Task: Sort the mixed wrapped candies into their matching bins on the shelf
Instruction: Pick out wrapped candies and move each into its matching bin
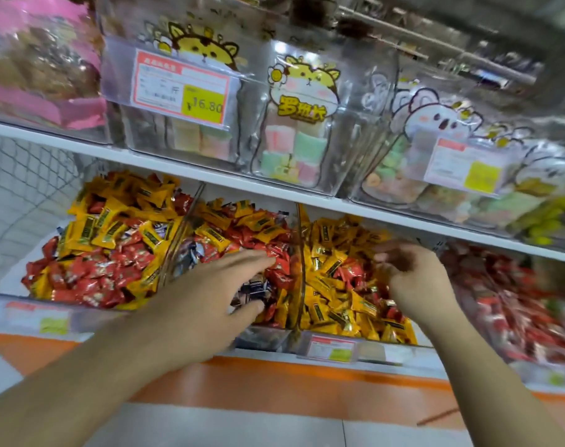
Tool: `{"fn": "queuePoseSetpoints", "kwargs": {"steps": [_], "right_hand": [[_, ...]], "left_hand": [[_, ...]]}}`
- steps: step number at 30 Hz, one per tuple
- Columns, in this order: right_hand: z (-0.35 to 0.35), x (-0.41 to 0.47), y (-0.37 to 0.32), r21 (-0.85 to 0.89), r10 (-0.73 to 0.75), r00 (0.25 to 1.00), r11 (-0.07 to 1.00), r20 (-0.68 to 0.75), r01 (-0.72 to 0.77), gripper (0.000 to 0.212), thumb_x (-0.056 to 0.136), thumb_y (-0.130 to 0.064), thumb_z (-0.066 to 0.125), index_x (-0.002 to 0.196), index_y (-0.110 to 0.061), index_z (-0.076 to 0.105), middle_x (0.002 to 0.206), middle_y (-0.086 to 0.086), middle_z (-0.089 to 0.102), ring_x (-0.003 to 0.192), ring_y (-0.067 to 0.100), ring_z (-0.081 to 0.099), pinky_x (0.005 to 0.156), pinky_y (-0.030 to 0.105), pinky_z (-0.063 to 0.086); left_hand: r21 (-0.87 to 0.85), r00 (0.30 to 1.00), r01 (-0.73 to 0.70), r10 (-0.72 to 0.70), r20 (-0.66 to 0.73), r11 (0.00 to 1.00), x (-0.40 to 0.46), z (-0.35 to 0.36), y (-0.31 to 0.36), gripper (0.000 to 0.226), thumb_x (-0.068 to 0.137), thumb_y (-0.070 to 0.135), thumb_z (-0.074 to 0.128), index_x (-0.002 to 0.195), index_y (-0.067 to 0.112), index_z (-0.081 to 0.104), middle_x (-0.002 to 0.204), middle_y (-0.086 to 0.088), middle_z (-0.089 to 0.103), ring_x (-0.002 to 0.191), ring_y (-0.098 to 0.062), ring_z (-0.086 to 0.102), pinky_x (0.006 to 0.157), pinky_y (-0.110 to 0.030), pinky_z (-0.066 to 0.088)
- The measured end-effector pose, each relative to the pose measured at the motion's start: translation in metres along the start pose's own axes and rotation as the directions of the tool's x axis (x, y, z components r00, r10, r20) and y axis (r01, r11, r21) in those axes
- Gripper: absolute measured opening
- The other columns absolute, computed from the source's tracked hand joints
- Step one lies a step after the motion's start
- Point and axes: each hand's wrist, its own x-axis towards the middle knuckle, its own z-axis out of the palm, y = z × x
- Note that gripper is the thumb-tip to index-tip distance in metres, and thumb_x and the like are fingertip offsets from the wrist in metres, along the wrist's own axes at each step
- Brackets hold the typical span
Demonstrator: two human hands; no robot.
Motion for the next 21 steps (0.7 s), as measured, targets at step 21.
{"fn": "queuePoseSetpoints", "kwargs": {"steps": [21], "right_hand": [[0.027, 0.0, 0.015, -0.232, -0.008, 0.962, 0.97, 0.273, 0.074, 0.038, 0.085, -0.024, 0.084, 0.119, -0.036, 0.073, 0.12, -0.008, 0.071, 0.108, 0.016, 0.064, 0.091, 0.025, 0.05]], "left_hand": [[0.007, 0.99, -0.075, 0.073, 0.125, 0.997, 0.014, 0.044, 0.026, 0.066, 0.104, 0.055, 0.045, 0.156, 0.061, 0.005, 0.15, 0.055, -0.015, 0.144, 0.019, 0.006, 0.118, -0.024, 0.026]]}}
